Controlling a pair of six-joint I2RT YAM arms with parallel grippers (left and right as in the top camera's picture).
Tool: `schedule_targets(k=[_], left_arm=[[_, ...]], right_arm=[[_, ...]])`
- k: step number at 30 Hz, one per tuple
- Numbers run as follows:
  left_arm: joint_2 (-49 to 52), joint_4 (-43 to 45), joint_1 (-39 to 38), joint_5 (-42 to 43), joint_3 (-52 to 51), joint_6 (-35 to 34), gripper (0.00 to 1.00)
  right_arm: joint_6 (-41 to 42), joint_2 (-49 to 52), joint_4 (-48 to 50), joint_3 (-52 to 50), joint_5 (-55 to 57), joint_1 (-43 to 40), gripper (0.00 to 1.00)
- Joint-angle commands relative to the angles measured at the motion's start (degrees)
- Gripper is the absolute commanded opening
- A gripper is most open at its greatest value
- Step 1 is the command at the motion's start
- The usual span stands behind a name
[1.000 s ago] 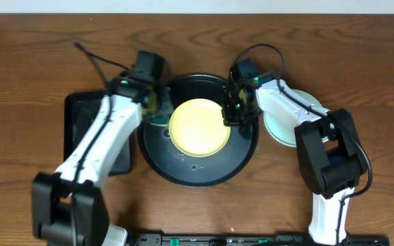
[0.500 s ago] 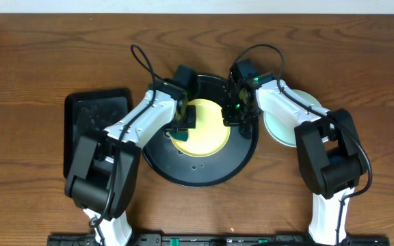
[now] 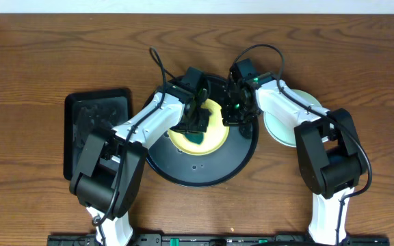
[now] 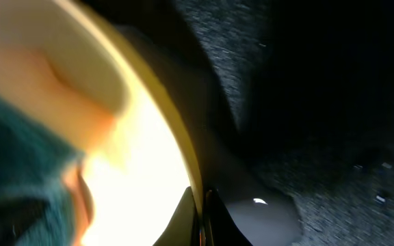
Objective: Clean dirty plates on tray and stack at the side
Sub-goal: 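Scrub the yellow plate with the sponge in the left gripper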
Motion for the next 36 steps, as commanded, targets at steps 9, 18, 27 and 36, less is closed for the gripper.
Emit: schedule_targets(k=[9, 18, 27, 36], left_arm=[[1.1, -3.1, 1.2, -10.8, -0.4, -10.8, 0.07], [1.1, 1.6, 1.4, 19.2, -0.4, 17.5, 0.07], [1.1, 2.9, 2.8, -17.6, -0.4, -10.3, 0.07], [1.1, -4.9, 2.4, -19.5, -0.5, -19.9, 0.07]], right_arm=[[0.6, 0.8, 0.0, -0.9, 0.0, 0.8, 0.01], [0.6, 0.8, 0.0, -0.9, 0.0, 0.8, 0.01], [0.6, 0.8, 0.0, -0.9, 0.0, 0.8, 0.01], [0.6, 0.8, 0.0, -0.9, 0.0, 0.8, 0.01]])
